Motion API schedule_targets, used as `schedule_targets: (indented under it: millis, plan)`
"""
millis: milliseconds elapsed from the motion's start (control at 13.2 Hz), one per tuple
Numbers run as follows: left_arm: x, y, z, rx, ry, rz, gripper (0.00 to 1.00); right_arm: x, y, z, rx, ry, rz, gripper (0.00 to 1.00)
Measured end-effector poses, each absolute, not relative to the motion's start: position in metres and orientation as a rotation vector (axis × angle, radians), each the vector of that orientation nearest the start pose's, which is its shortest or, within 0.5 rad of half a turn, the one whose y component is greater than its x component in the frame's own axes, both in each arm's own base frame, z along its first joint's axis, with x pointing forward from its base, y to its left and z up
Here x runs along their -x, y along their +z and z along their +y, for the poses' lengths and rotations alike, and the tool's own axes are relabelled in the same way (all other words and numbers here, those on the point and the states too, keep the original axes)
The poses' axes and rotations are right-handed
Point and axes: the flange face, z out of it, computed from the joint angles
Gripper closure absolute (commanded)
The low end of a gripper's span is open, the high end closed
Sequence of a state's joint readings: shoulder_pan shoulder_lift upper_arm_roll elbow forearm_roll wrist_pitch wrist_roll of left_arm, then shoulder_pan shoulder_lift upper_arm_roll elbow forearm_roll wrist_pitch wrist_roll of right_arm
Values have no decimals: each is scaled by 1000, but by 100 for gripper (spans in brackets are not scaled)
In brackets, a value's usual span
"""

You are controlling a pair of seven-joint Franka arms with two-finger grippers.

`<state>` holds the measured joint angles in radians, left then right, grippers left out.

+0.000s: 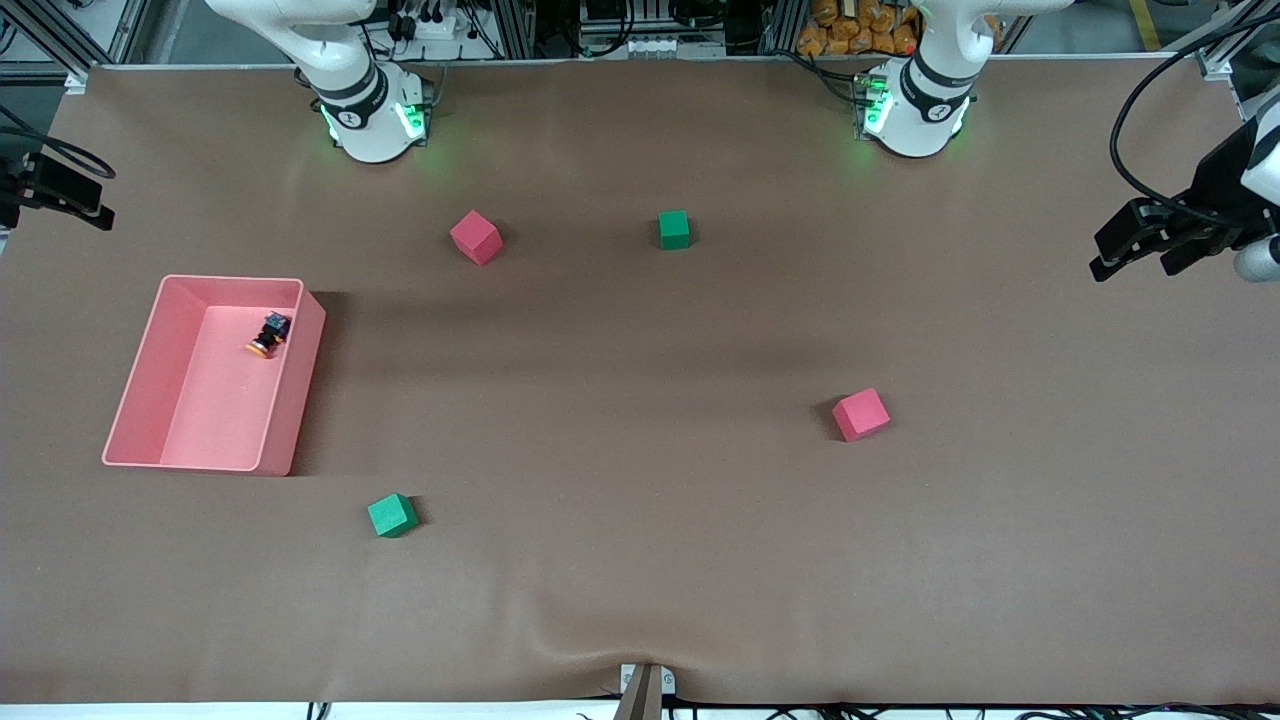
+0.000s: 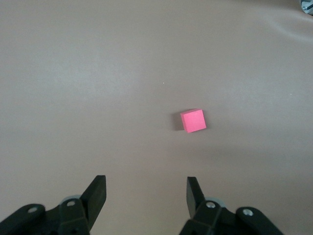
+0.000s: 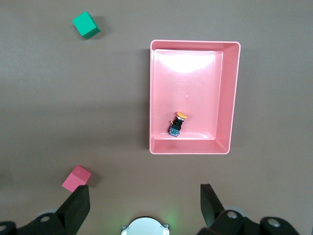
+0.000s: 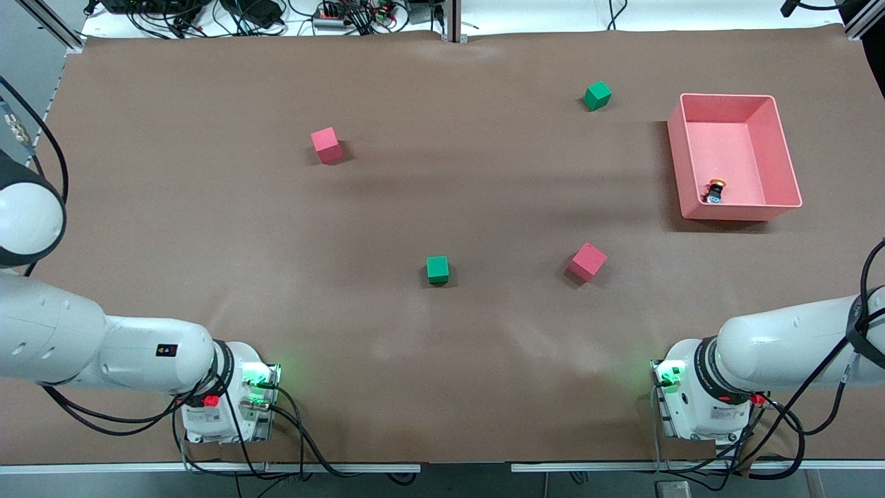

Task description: Place and upright button with both arms

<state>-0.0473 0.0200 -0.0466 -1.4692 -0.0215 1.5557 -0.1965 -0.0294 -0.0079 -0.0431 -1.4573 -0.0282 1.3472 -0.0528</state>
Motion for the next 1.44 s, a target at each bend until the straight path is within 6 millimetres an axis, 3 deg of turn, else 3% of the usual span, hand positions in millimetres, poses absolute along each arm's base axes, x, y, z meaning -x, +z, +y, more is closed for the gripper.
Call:
schedule_targets:
  millis: [605, 756, 982, 1209, 1436]
  plan:
    - [-557, 660, -54, 3168, -99, -161, 26, -521, 669, -50, 3157, 151, 61, 0]
    - [-557, 660, -55, 3168, -97, -161, 26, -520, 663, -50, 3154, 183, 61, 0]
    - [-557, 659, -54, 3168, -95, -161, 26, -520, 612, -61, 3131, 344, 93, 0]
    - [-557, 659, -54, 3167, -94, -162, 26, -522, 541, -98, 3105, 416, 189, 0]
    - [-557, 659, -54, 3167, -93, -162, 26, -522, 499, -126, 3103, 371, 256, 0]
